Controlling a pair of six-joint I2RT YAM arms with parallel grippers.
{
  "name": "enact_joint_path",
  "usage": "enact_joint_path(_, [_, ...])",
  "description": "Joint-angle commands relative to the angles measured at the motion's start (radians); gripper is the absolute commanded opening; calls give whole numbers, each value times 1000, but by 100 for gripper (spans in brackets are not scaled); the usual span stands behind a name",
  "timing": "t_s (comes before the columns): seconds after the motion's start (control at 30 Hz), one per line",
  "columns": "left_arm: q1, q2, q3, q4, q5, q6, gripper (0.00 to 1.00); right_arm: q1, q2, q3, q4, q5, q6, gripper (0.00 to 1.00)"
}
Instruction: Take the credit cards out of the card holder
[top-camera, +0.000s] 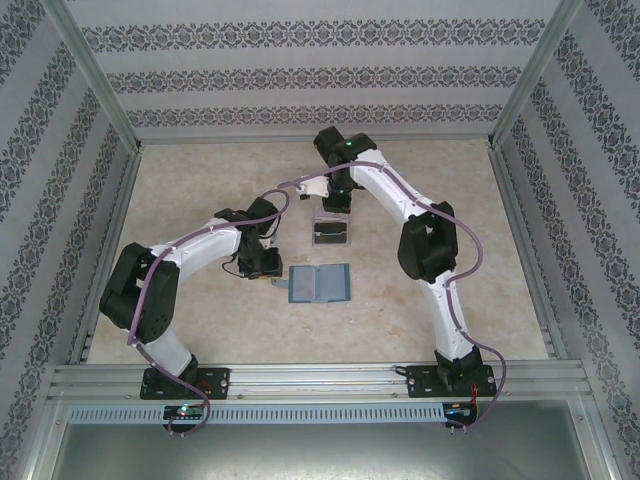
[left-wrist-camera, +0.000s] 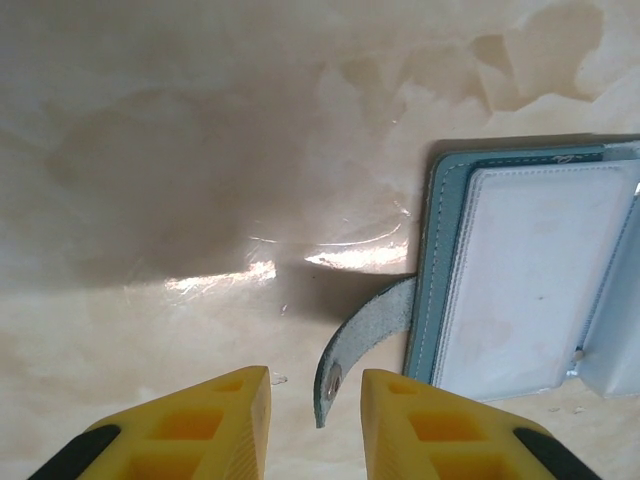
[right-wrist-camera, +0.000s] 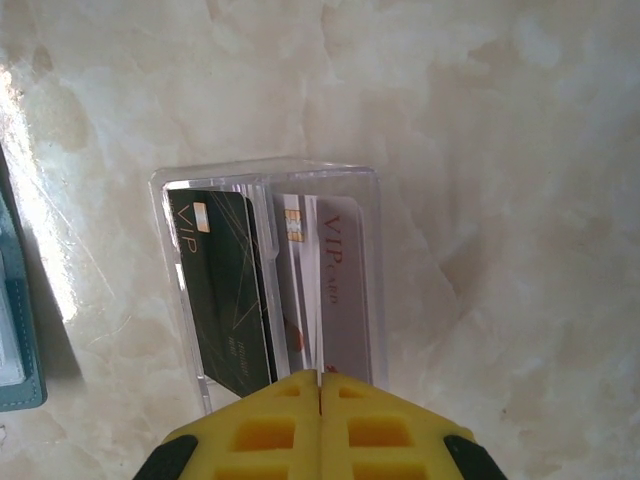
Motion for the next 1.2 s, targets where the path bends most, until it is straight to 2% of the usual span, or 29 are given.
enact_joint_path(0.0, [16,-29,1,-49,-15,0,30,-13,25,35,-69,-33,-25,0])
enact_joint_path(0.23, [21,-28,-4,-46,-14,-1,30,-14,66,77,-110,-55,-27,0])
enact_joint_path(0.53, [23,-35,-1,-47,-15,-1,31,-24,67,139,-102,-2,2,12])
enact_joint_path(0.87, [24,-40,4,-41,-2,0,31,-29,26,132,-95,14,26,14])
enact_joint_path(1.0, [24,-48,8,-30,16,-4,31,-30,-8,99,-59,-25,97,14])
enact_joint_path(1.17, [24,-58,19,-17,38,-13,30,-28,-124,-69,112,-53,284,15])
